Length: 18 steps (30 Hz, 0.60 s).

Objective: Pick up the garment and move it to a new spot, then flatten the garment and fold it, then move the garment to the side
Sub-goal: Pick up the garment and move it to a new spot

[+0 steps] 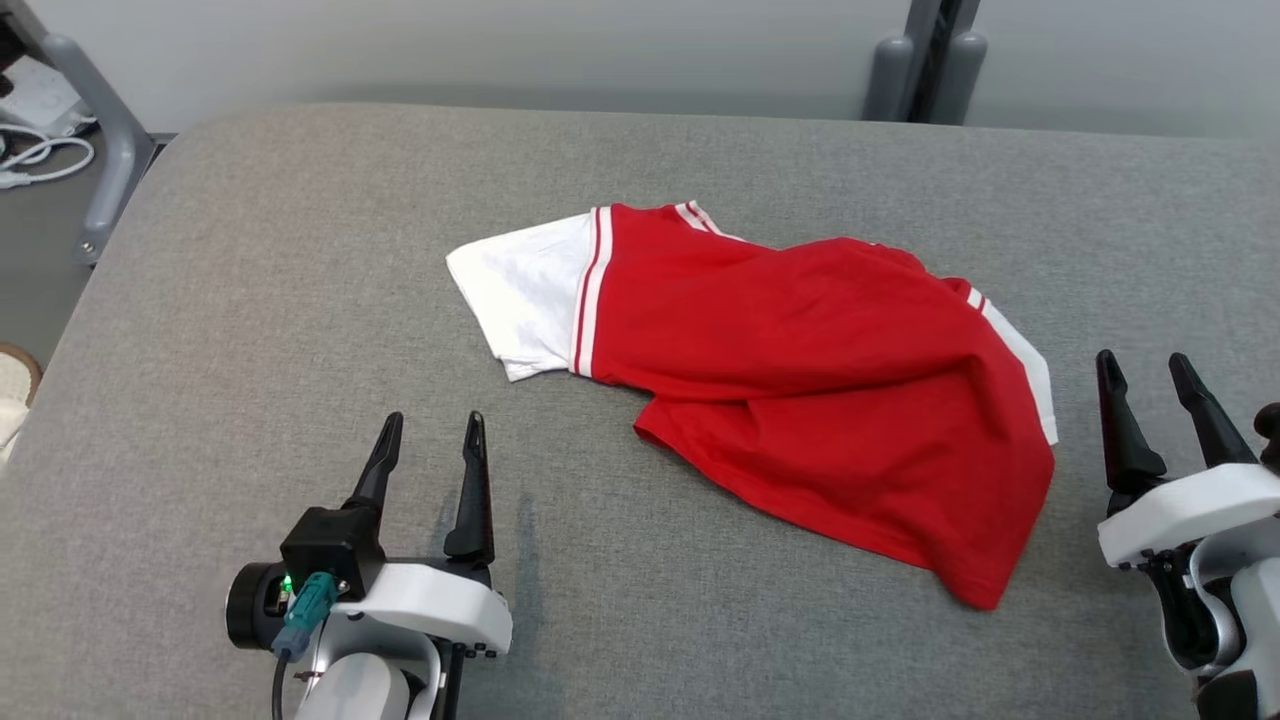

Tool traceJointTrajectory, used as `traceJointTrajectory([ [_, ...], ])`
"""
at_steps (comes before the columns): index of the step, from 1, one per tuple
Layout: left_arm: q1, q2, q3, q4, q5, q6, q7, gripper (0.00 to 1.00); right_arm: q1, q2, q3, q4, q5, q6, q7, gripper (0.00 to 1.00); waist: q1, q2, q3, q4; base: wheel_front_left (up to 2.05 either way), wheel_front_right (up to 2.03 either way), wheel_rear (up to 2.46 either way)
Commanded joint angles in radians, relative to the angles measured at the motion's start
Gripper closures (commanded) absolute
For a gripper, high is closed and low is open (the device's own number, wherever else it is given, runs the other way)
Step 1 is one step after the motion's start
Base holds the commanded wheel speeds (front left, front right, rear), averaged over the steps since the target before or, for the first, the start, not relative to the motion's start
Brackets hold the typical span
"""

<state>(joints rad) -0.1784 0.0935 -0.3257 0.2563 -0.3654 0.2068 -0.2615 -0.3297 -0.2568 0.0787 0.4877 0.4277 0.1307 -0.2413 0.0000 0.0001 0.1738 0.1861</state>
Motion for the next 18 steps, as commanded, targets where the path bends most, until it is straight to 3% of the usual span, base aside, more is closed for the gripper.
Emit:
traceJointTrajectory([
  [1,-0.013,-0.005,0.015,0.005,0.018,-0.014,-0.003,0.0,-0.038,-0.011,0.012,0.055,0.046,0.0,0.018,0.0,0.0,-0.0001,0.024,0.023,0.0,0.0,0.0],
  [17,-0.031,-0.039,0.054,0.014,0.069,-0.054,-0.003,0.0,-0.156,-0.084,0.247,0.257,0.26,0.0,0.069,0.0,0.0,-0.0001,0.071,0.058,0.0,0.0,0.0],
  [18,-0.032,-0.04,0.055,0.015,0.068,-0.055,-0.003,0.0,-0.16,-0.086,0.263,0.26,0.272,0.0,0.067,0.6,0.0,-0.0001,0.072,0.058,0.0,0.0,0.0],
])
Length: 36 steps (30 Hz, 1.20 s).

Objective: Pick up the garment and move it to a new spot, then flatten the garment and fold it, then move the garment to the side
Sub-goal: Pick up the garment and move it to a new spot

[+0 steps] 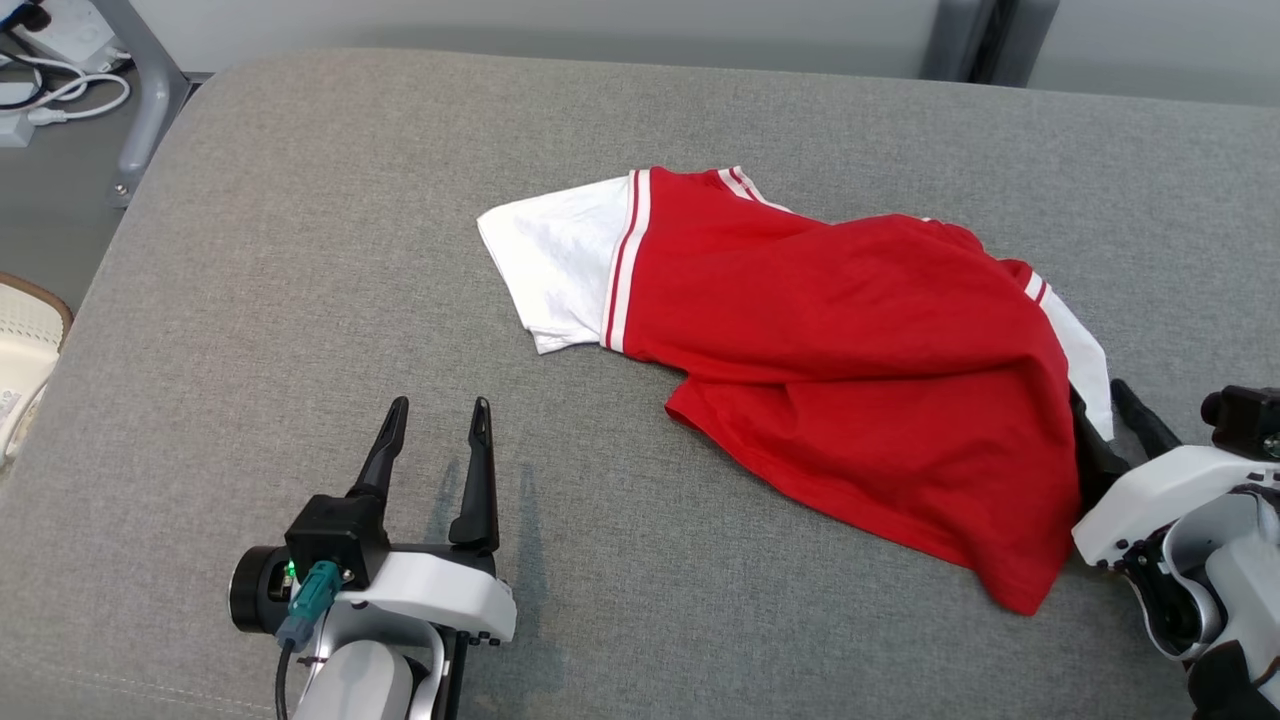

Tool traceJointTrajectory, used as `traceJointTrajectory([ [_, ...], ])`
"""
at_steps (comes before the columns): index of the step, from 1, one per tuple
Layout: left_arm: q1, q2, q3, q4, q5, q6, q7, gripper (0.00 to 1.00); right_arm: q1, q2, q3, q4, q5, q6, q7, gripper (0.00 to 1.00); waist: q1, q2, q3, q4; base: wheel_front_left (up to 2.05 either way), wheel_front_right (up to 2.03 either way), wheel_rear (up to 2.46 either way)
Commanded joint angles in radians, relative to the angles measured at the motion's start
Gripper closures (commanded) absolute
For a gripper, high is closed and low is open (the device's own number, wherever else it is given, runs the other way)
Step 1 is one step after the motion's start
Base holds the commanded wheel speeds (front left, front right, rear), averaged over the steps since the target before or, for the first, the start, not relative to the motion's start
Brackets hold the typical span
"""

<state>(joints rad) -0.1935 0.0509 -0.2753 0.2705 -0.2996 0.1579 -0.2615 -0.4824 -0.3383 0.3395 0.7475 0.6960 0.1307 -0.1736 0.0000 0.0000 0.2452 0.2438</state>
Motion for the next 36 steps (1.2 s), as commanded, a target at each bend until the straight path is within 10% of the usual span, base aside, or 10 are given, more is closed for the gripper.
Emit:
traceJointTrajectory([
  [1,-0.018,0.003,0.006,0.002,0.003,-0.006,-0.003,0.0,-0.013,-0.009,0.015,0.003,0.015,0.0,-0.008,1.0,0.0,0.0,0.001,-0.001,0.0,0.0,0.0],
  [14,0.0,0.001,-0.05,0.015,-0.037,-0.001,-0.003,0.0,-0.139,-0.17,0.012,-0.011,0.274,0.0,-0.052,1.0,0.0,0.0,-0.03,-0.033,0.0,0.0,0.0],
  [23,0.015,0.002,-0.111,0.015,-0.072,0.018,-0.003,0.0,-0.437,-0.333,-0.041,0.118,0.256,0.0,0.009,1.0,0.0,0.0,-0.051,-0.04,0.0,0.0,0.0],
  [36,0.038,0.002,-0.136,-0.01,-0.124,0.04,-0.003,0.0,-0.812,-0.18,0.095,0.06,0.103,0.0,0.048,1.0,0.0,0.0,-0.084,0.006,0.0,0.0,0.0],
])
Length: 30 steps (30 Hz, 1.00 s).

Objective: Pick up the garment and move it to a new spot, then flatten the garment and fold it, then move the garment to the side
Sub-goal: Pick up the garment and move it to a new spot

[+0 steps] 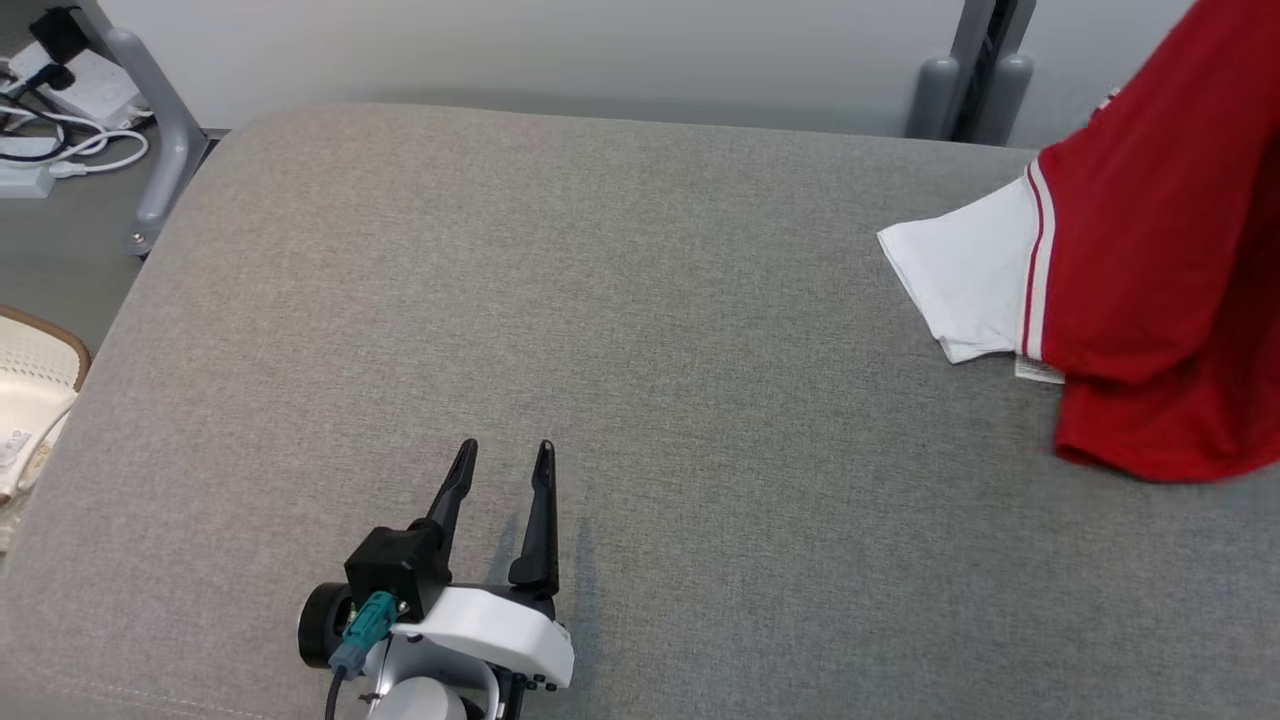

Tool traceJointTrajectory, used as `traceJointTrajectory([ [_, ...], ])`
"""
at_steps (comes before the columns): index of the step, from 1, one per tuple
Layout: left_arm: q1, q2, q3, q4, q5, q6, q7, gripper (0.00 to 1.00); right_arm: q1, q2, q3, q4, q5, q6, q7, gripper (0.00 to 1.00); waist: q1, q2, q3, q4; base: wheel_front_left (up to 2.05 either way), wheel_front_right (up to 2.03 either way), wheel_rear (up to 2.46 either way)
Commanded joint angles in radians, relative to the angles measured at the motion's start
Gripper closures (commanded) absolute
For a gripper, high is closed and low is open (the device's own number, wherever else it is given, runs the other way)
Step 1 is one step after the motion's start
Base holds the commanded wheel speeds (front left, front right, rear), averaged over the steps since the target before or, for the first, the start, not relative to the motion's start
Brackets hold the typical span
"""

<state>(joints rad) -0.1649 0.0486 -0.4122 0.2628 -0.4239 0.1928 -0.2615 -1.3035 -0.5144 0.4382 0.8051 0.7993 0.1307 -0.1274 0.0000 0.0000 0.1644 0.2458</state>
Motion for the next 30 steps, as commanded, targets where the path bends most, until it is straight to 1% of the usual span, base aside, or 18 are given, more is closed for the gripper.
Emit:
traceJointTrajectory([
  [1,0.014,0.004,-0.001,-0.004,-0.003,0.006,-0.003,0.0,0.002,0.027,0.016,-0.012,-0.004,0.0,0.006,1.0,0.0,0.0,-0.007,0.009,0.0,0.0,0.0],
  [4,0.017,0.004,-0.007,-0.006,-0.008,0.007,-0.003,0.0,0.015,0.113,0.072,-0.052,-0.012,0.0,0.028,1.0,0.0,0.0,-0.014,0.029,0.0,0.0,0.0],
  [7,0.022,0.004,-0.013,-0.009,-0.017,0.009,-0.003,0.0,0.064,0.2,0.14,-0.087,-0.017,0.0,0.05,1.0,0.0,0.0,-0.018,0.054,0.0,0.0,0.0],
  [14,0.027,0.004,-0.018,-0.011,-0.027,0.013,-0.003,0.0,0.201,0.374,0.274,-0.133,0.0,0.0,0.073,1.0,0.0,0.0,-0.024,0.11,0.0,0.0,0.0],
  [18,0.035,0.004,-0.019,-0.01,-0.028,0.015,-0.003,0.0,0.269,0.429,0.357,-0.142,0.012,0.0,0.081,1.0,0.0,0.0,-0.026,0.131,0.0,0.0,0.0],
  [21,0.039,0.004,-0.02,-0.008,-0.031,0.014,-0.003,0.0,0.307,0.448,0.425,-0.125,0.027,0.0,0.098,1.0,0.0,0.0,-0.027,0.141,0.0,0.0,0.0],
  [22,0.041,0.004,-0.022,-0.008,-0.031,0.015,-0.003,0.0,0.314,0.451,0.448,-0.119,0.026,0.0,0.103,0.92,0.0,0.0,-0.028,0.143,0.0,0.0,0.0],
  [23,0.043,0.004,-0.022,-0.007,-0.032,0.017,-0.003,0.0,0.32,0.454,0.467,-0.112,0.026,0.0,0.109,0.05,0.0,0.0,-0.029,0.144,0.0,0.0,0.0],
  [24,0.044,0.004,-0.022,-0.007,-0.033,0.018,-0.003,0.0,0.326,0.456,0.491,-0.108,0.029,0.0,0.116,0.0,0.0,0.0,-0.03,0.145,0.0,0.0,0.0],
  [26,0.044,0.004,-0.018,-0.006,-0.035,0.019,-0.003,0.0,0.335,0.459,0.531,-0.111,0.048,0.0,0.137,0.0,0.0,0.0,-0.034,0.14,0.0,0.0,0.0],
  [28,0.046,0.004,-0.01,-0.009,-0.033,0.021,-0.003,0.0,0.334,0.456,0.547,-0.113,0.069,0.0,0.149,0.0,0.0,0.0,-0.04,0.128,0.0,0.0,0.0],
  [30,0.046,0.004,-0.001,-0.008,-0.024,0.019,-0.003,0.0,0.324,0.44,0.553,-0.117,0.085,0.0,0.153,0.0,0.0,0.0,-0.046,0.11,0.0,0.0,0.0],
])
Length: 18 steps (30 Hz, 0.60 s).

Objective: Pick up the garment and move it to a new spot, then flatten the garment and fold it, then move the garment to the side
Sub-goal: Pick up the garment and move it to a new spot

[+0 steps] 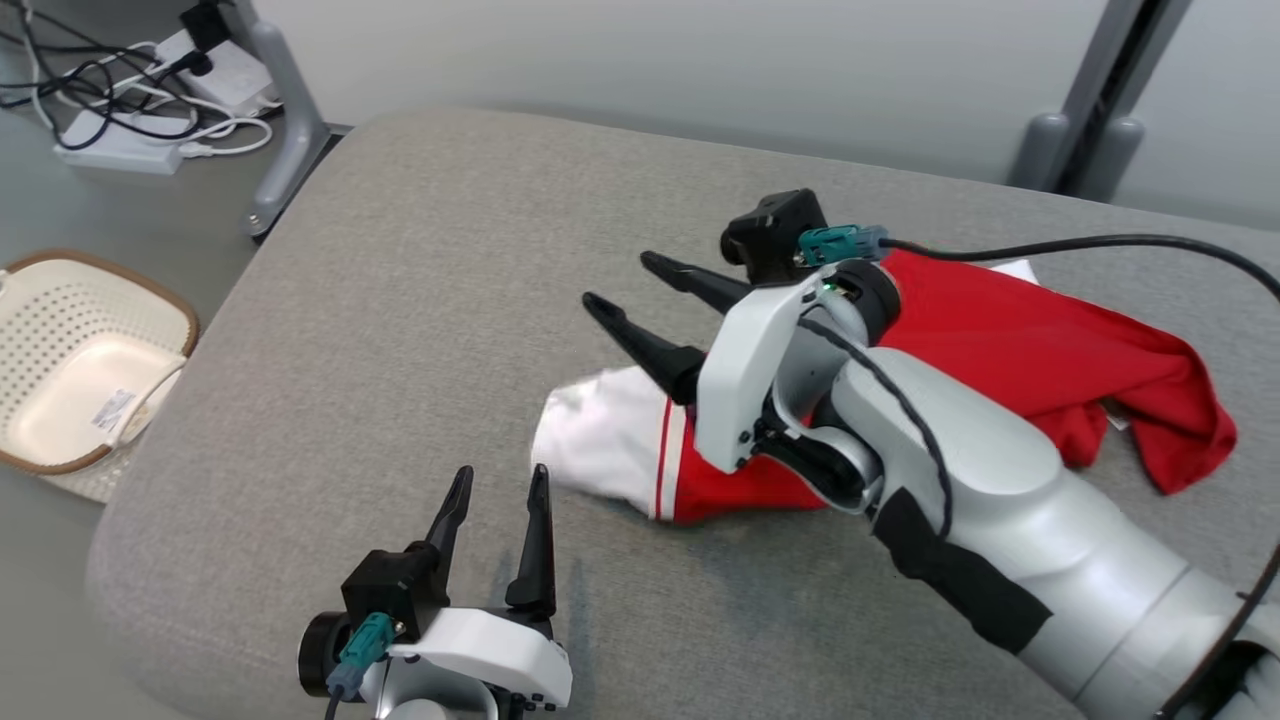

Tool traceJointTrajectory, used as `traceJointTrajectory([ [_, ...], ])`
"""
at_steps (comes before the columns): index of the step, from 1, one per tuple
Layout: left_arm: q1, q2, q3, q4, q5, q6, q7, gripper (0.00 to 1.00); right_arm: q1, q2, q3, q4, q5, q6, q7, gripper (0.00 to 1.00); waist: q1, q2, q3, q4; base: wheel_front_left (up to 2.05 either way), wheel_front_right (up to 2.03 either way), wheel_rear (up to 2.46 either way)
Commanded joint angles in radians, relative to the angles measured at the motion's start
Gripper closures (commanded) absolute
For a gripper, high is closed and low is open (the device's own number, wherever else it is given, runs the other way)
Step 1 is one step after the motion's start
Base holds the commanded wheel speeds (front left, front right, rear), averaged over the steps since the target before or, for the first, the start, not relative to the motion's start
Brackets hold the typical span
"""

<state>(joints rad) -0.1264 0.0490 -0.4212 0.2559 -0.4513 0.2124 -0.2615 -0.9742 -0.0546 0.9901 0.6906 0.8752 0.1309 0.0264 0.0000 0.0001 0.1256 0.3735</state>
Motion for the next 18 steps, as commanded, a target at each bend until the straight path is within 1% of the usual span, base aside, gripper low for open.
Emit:
traceJointTrajectory([
  [1,0.006,0.004,0.014,0.0,0.007,-0.002,-0.003,0.0,-0.011,-0.031,0.002,-0.005,0.014,0.0,-0.005,0.0,0.0,-0.0001,-0.01,-0.028,0.0,0.0,0.0],
  [4,-0.003,0.004,0.03,-0.002,0.014,-0.008,-0.003,0.0,-0.027,-0.071,-0.001,-0.021,0.01,0.0,-0.022,0.0,0.0,-0.0001,-0.016,-0.065,0.0,0.0,0.0],
  [6,-0.015,0.004,0.04,-0.002,0.021,-0.011,-0.003,0.0,-0.036,-0.113,-0.007,-0.029,-0.009,0.0,-0.045,0.0,0.0,-0.0001,-0.018,-0.09,0.0,0.0,0.0],
  [7,-0.015,0.004,0.04,-0.002,0.021,-0.011,-0.003,0.0,-0.036,-0.113,-0.007,-0.029,-0.009,0.0,-0.045,0.0,0.0,-0.0001,-0.018,-0.09,0.0,0.0,0.0],
  [8,-0.021,0.004,0.045,-0.003,0.022,-0.01,-0.003,0.0,-0.039,-0.137,-0.014,-0.032,-0.021,0.0,-0.06,0.0,0.0,-0.0001,-0.019,-0.103,0.0,0.0,0.0],
  [12,-0.039,0.004,0.068,-0.003,0.032,-0.016,-0.003,0.0,-0.011,-0.216,-0.078,-0.041,-0.038,0.0,-0.129,0.0,0.0,-0.0001,-0.022,-0.155,0.0,0.0,0.0],
  [15,-0.054,0.004,0.092,0.0,0.041,-0.018,-0.003,0.0,0.017,-0.288,-0.12,-0.048,-0.094,0.0,-0.199,0.0,0.0,-0.0001,-0.021,-0.197,0.0,0.0,0.0],
  [18,-0.06,0.004,0.121,0.002,0.049,-0.017,-0.003,0.0,0.073,-0.332,-0.194,-0.055,-0.13,0.0,-0.251,0.0,0.0,-0.0001,-0.02,-0.239,0.0,0.0,0.0],
])
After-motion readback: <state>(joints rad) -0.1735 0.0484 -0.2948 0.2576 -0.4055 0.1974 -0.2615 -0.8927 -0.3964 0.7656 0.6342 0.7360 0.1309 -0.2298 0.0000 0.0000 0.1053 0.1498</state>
